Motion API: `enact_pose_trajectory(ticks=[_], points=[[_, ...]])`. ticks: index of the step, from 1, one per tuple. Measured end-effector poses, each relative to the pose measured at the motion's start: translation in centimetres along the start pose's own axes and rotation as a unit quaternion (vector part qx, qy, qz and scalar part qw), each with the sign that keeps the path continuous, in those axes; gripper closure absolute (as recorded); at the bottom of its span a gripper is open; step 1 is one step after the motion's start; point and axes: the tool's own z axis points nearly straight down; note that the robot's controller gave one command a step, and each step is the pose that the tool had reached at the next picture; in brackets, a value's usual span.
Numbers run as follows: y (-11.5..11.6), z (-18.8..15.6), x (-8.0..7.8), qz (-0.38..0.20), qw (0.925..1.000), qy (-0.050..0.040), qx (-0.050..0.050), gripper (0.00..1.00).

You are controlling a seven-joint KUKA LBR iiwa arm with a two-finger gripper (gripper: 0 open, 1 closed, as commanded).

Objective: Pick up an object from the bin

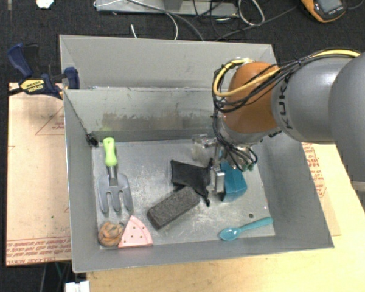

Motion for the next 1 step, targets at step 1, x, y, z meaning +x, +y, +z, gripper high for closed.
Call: enact_pose_trajectory(ticks=[1], points=[[-1.16, -0.32, -0.35, 0.053, 0.9986, -0.0028, 0.003, 1.00]])
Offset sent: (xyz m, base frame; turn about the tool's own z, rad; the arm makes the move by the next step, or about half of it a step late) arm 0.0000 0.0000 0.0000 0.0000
